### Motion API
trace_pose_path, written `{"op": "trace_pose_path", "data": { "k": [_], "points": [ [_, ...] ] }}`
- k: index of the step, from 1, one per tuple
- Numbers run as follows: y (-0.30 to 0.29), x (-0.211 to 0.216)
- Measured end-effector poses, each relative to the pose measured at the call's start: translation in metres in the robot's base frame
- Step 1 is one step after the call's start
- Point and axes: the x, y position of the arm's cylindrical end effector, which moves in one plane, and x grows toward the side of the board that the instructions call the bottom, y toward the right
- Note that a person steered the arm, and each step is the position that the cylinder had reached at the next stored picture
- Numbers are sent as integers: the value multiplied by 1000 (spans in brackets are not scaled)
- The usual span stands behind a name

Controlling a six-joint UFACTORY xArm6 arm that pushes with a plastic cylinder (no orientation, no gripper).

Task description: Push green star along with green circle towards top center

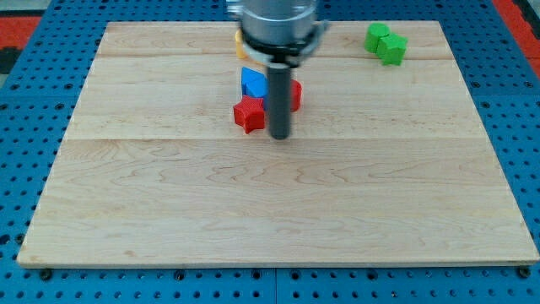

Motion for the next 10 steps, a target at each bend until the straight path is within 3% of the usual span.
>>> {"op": "trace_pose_path", "data": {
  "k": [2,5,6,9,10],
  "points": [
    [117,-52],
    [194,-60],
    [210,-60],
    [212,-160],
    [170,-167]
  ]
}}
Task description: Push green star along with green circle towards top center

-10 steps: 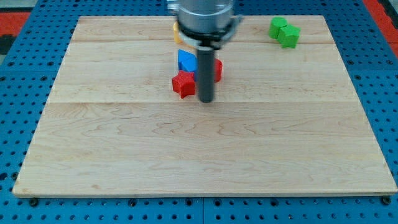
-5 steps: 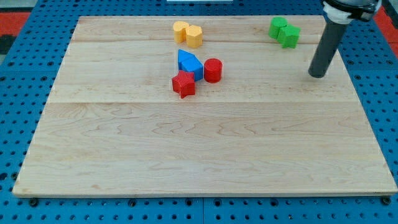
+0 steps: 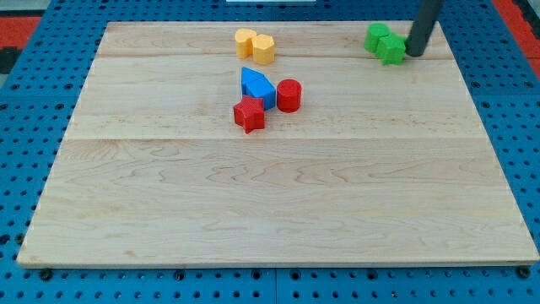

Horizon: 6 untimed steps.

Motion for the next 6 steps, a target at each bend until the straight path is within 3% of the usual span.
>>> {"op": "trace_pose_path", "data": {
  "k": [3,4,5,6],
  "points": [
    [-96,0],
    [-32,-18],
    [-26,-68],
    [-30,-77]
  ]
}}
